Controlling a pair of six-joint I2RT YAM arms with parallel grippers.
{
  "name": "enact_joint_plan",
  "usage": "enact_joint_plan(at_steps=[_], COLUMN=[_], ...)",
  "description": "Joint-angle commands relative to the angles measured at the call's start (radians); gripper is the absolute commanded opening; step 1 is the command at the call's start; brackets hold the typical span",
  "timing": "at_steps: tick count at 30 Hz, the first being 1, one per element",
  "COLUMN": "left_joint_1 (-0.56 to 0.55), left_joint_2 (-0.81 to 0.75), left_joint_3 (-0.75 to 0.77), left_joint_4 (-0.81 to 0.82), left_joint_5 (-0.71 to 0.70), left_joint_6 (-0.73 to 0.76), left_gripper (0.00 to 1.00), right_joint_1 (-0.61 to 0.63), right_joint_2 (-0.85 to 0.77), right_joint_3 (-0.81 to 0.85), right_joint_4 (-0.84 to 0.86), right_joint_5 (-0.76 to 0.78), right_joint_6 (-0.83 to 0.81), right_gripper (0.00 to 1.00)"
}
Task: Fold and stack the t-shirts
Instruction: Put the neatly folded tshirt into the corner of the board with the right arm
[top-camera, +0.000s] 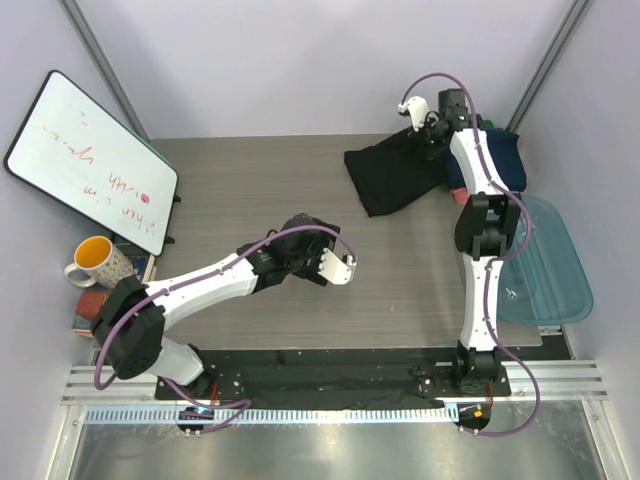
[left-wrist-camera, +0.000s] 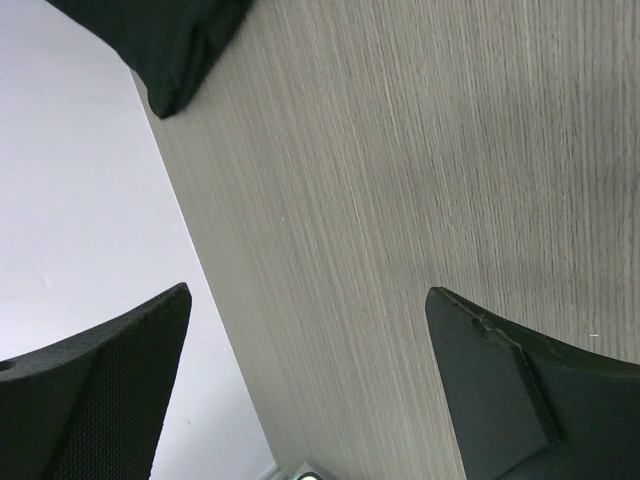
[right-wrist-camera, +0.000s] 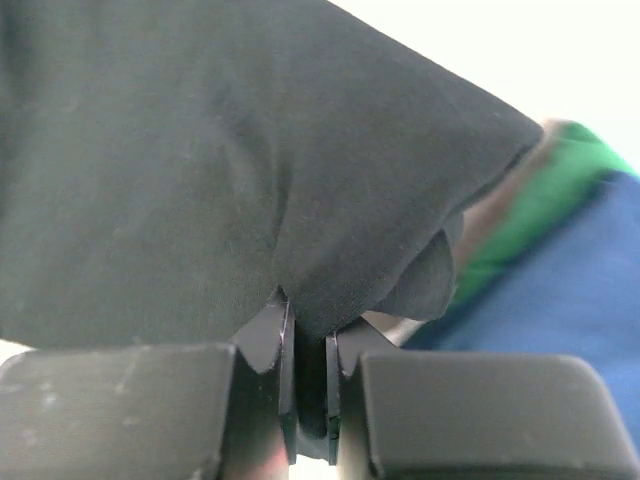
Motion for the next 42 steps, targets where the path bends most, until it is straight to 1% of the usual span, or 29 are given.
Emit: enact_joint_plan(at_steps=[1, 5, 7, 10, 14, 17, 20, 23, 29, 33, 35, 37, 39, 42], left_joint_1=[0.018, 0.027, 0.030, 0.035, 0.041, 0.047, 0.050, 0.049, 0.050, 0.050, 0.050, 0.050, 0.050, 0.049], left_joint_2=[-0.030, -0.024, -0.018, -0.009, 0.002, 0.008, 0.014, 0.020, 0.028, 0.034, 0.036, 0.037, 0.036, 0.039], left_joint_3=[0.006, 0.012, 0.019, 0.028, 0.039, 0.045, 0.052, 0.057, 0.069, 0.075, 0.077, 0.075, 0.072, 0.074], left_joint_4=[0.003, 0.003, 0.003, 0.004, 0.003, 0.004, 0.004, 0.004, 0.007, 0.010, 0.015, 0.016, 0.018, 0.019], left_joint_5=[0.018, 0.023, 0.024, 0.030, 0.036, 0.040, 0.044, 0.049, 0.059, 0.064, 0.063, 0.059, 0.061, 0.064], left_joint_6=[0.004, 0.007, 0.008, 0.010, 0.018, 0.027, 0.031, 0.033, 0.041, 0.045, 0.045, 0.045, 0.042, 0.044], left_gripper=[1.00, 1.00, 1.00, 1.00, 1.00, 1.00, 1.00, 1.00, 1.00, 1.00, 1.00, 1.00, 1.00, 1.00], right_joint_1=[-0.021, -0.064, -0.070, -0.082, -0.113, -0.139, -0.167, -0.188, -0.231, -0.237, -0.247, -0.245, -0.234, -0.202], right_joint_2=[-0.010, -0.001, 0.011, 0.019, 0.011, -0.011, -0.057, -0.074, -0.096, -0.099, -0.091, -0.117, -0.145, -0.188], right_joint_3=[0.084, 0.098, 0.126, 0.167, 0.172, 0.164, 0.092, 0.072, 0.072, 0.075, 0.091, 0.091, 0.065, 0.016], right_joint_4=[0.119, 0.205, 0.213, 0.246, 0.285, 0.286, 0.296, 0.299, 0.316, 0.339, 0.345, 0.339, 0.335, 0.332], right_joint_5=[0.093, 0.141, 0.178, 0.193, 0.227, 0.241, 0.242, 0.259, 0.259, 0.290, 0.290, 0.255, 0.206, 0.178], right_joint_6=[-0.108, -0.165, -0.226, -0.240, -0.285, -0.286, -0.295, -0.289, -0.265, -0.297, -0.283, -0.248, -0.233, -0.239], right_gripper=[0.01, 0.01, 0.01, 0.01, 0.01, 0.01, 0.01, 0.01, 0.01, 0.01, 0.01, 0.01, 0.01, 0.01])
